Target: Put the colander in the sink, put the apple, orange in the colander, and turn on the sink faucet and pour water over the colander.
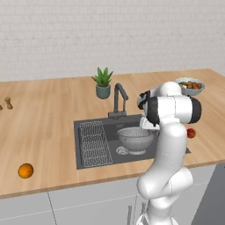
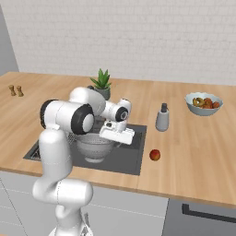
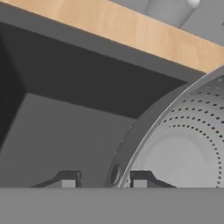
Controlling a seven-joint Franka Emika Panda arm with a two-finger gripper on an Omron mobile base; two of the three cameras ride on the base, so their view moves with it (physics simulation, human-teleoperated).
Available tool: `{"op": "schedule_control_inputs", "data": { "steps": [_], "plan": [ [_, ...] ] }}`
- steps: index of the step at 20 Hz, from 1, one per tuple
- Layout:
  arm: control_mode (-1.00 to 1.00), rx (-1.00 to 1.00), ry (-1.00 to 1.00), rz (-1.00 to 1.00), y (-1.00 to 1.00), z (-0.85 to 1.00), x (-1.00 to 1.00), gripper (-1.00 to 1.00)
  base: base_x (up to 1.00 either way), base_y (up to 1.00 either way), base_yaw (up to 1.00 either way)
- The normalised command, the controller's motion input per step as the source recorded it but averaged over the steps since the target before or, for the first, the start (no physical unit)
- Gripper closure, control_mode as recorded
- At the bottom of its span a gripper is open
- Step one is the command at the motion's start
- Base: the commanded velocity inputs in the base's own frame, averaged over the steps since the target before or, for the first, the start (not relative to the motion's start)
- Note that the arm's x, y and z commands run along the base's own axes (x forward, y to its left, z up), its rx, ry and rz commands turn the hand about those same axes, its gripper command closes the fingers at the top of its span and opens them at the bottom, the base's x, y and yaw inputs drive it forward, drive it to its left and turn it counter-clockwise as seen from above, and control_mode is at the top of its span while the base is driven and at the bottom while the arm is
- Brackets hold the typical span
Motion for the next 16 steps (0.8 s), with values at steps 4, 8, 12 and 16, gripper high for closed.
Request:
{"op": "schedule_control_inputs", "data": {
  "steps": [4, 8, 12, 16],
  "plan": [
    [-1.0, 0.0, -0.1, 0.1, 0.01, -0.25, 0.22, 1.0, 0.0, 0.0, 0.0],
    [-1.0, 0.0, -0.15, 0.02, 0.06, -0.37, 0.23, 1.0, 0.0, 0.0, 0.0],
    [-1.0, 0.0, -0.18, 0.0, 0.02, -0.39, 0.27, 1.0, 0.0, 0.0, 0.0],
    [-1.0, 0.0, -0.09, 0.0, 0.04, -0.46, 0.19, 1.0, 0.0, 0.0, 0.0]
  ]
}}
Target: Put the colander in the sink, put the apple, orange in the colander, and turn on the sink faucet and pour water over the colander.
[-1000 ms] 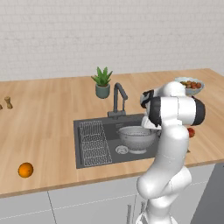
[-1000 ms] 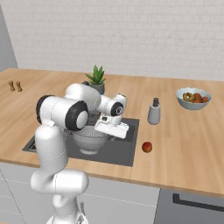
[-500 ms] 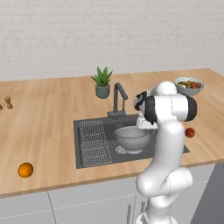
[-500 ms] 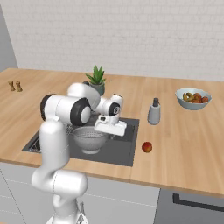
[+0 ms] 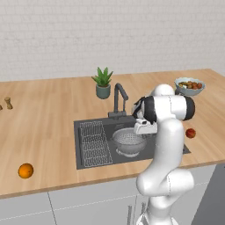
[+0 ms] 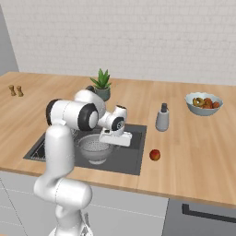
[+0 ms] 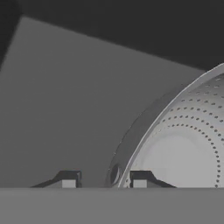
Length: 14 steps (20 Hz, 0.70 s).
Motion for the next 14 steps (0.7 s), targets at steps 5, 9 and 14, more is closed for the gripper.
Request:
{"op": "schedule_control_inputs", "data": {
  "steps": [5, 9, 14],
  "plan": [
    [-1.0, 0.03, 0.0, 0.0, 0.05, -0.41, 0.23, 1.0, 0.0, 0.0, 0.0],
    [-1.0, 0.06, 0.0, 0.0, 0.04, -0.35, 0.41, 1.0, 0.0, 0.0, 0.0],
    [-1.0, 0.05, 0.0, 0.0, 0.21, -0.36, 0.36, 1.0, 0.0, 0.0, 0.0]
  ]
}}
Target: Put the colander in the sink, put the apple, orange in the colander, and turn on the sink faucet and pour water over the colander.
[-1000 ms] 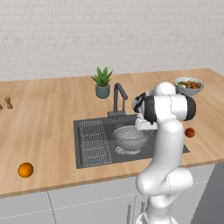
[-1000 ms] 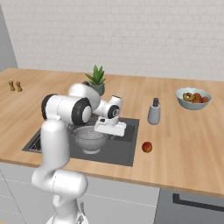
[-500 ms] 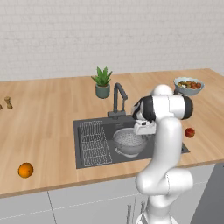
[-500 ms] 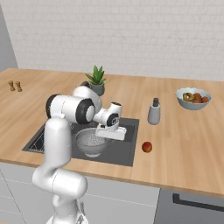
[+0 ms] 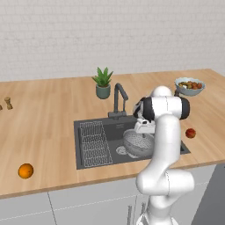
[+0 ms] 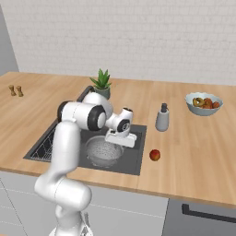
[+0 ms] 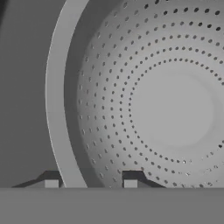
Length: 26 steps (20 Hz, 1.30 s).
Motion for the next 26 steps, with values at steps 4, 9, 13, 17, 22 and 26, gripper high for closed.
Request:
{"op": "schedule_control_inputs", "data": {
  "steps": [4, 9, 13, 17, 22, 26],
  "plan": [
    [-1.0, 0.06, 0.0, -0.04, 0.41, -0.36, 0.19, 1.0, 0.0, 0.0, 0.0],
    [-1.0, 0.03, 0.0, -0.14, 0.53, -0.31, 0.01, 1.0, 0.0, 0.0, 0.0],
    [-1.0, 0.0, 0.0, -0.21, 0.63, -0.17, -0.08, 1.0, 0.0, 0.0, 0.0],
    [-1.0, -0.04, 0.0, -0.26, 0.6, -0.01, -0.11, 1.0, 0.0, 0.0, 0.0],
    [-1.0, -0.07, 0.0, -0.25, 0.54, -0.05, -0.17, 1.0, 0.0, 0.0, 0.0],
    [-1.0, -0.2, -0.08, -0.13, 0.22, -0.28, -0.22, 1.0, 0.0, 0.0, 0.0]
  ]
}}
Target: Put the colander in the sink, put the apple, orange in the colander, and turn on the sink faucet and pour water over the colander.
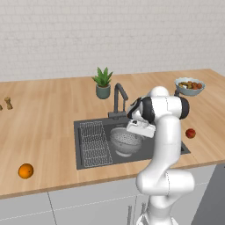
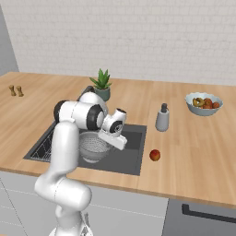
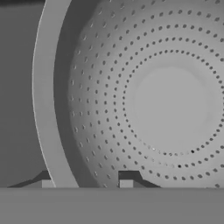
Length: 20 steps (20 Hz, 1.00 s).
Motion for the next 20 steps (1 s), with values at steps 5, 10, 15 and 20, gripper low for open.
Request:
{"op": "schedule_control_inputs", "data": {
  "steps": [5, 10, 15, 20],
  "plan": [
    [-1.0, -0.16, -0.13, -0.02, 0.09, -0.22, -0.53, 1.0, 0.0, 0.0, 0.0],
    [-1.0, -0.07, -0.11, 0.0, 0.04, -0.08, -0.68, 1.0, 0.0, 0.0, 0.0],
    [-1.0, 0.0, -0.07, 0.0, 0.0, -0.02, -0.7, 1.0, 0.0, 0.0, 0.0],
    [-1.0, 0.0, -0.03, 0.0, -0.02, 0.06, -0.47, 1.0, 0.0, 0.0, 0.0]
  ]
}}
